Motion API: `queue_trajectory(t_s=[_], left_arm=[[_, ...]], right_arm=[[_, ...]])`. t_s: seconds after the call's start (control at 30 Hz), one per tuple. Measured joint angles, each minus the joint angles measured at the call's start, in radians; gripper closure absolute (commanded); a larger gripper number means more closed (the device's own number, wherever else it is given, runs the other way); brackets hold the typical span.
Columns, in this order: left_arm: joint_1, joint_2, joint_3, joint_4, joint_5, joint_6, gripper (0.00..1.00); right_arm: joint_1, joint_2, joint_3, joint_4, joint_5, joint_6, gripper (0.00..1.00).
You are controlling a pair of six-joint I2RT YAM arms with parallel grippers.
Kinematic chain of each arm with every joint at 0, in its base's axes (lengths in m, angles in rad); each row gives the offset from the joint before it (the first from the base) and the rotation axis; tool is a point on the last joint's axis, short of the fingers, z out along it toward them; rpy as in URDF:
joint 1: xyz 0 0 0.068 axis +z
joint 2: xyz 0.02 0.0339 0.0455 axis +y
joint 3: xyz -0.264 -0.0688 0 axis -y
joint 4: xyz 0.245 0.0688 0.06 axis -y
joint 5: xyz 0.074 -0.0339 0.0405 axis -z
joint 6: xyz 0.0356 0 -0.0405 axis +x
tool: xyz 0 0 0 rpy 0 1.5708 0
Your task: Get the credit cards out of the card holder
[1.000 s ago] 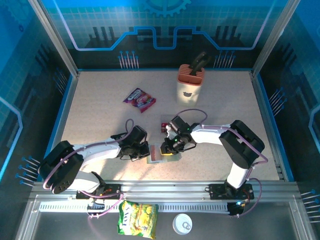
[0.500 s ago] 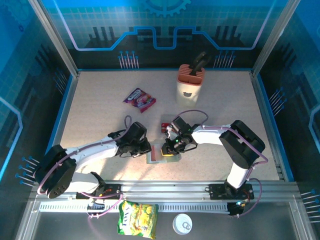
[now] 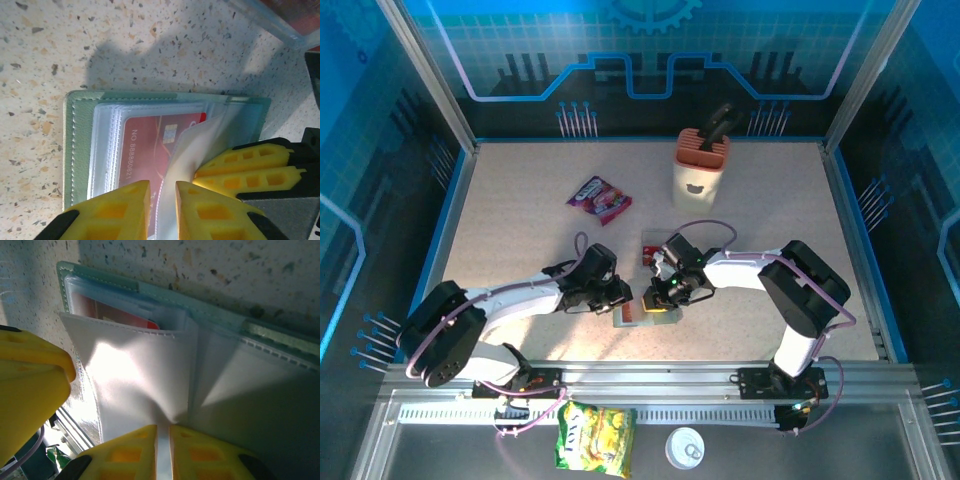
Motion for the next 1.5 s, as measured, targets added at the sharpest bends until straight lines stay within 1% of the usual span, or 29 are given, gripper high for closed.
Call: queue_trajectory(t_s=[0.37, 0.53, 0.67, 0.8, 1.07, 1.33, 1.5], left_arm=[[0.000, 0.053, -0.001, 0.049, 0.039, -0.020, 0.80], [0.000, 0.060, -0.001, 0.070, 0.051, -0.026, 0.85], [0.000, 0.060, -0.001, 0.079, 0.058, -0.026, 0.87], [0.000, 0.060, -0.001, 0.078, 0.063, -0.026, 0.87], [0.000, 0.060, 0.027, 0.060, 0.074, -0.025, 0.85], [-0.014, 0.063, 0.100, 0.047, 0.086, -0.022, 0.85], [-0.040, 0.120, 0.148, 0.048, 0.100, -0.020, 0.87]], right_arm=[[-0.002, 0.000, -0.002, 0.003, -0.003, 0.000, 0.86], [-0.002, -0.001, -0.002, 0.003, -0.004, 0.000, 0.85], [-0.002, -0.016, -0.011, 0.003, -0.003, 0.000, 0.82], [-0.002, -0.060, -0.015, 0.000, 0.002, 0.000, 0.78], [-0.007, -0.180, -0.015, -0.027, 0.037, 0.000, 0.78], [-0.050, -0.265, -0.015, -0.077, 0.069, -0.007, 0.77], [-0.082, -0.330, -0.027, -0.105, 0.092, -0.016, 0.77]])
